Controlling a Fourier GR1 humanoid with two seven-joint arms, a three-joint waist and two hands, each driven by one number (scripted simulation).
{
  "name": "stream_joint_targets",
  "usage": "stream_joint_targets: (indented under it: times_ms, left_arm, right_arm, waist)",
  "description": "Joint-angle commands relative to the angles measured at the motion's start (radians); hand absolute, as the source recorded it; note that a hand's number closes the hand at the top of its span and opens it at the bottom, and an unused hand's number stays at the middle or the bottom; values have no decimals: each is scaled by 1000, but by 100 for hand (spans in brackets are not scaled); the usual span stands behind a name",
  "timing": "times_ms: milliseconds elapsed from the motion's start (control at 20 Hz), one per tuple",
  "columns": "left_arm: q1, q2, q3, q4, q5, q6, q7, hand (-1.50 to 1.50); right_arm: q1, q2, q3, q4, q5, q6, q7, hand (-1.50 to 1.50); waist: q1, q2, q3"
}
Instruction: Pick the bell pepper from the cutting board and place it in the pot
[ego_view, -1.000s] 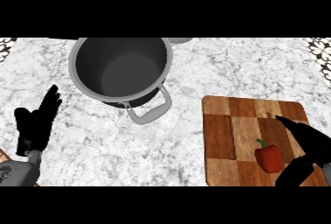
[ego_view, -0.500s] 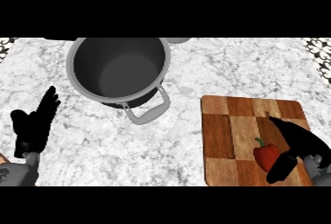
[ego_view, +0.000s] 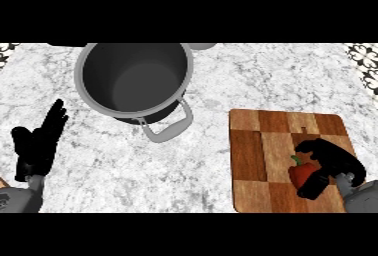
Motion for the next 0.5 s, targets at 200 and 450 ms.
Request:
stream_joint_targets:
  times_ms: [200, 450]
  left_arm:
    - [47, 47, -30, -23, -66, -7, -11, 0]
    - [27, 40, -37, -46, -74, 10, 15, 0]
  right_arm:
    - [-30, -4, 7, 32, 41, 35, -55, 150]
    - [-14, 38, 24, -22, 60, 13, -12, 150]
  waist:
    - [-4, -14, 48]
    - [-15, -18, 48]
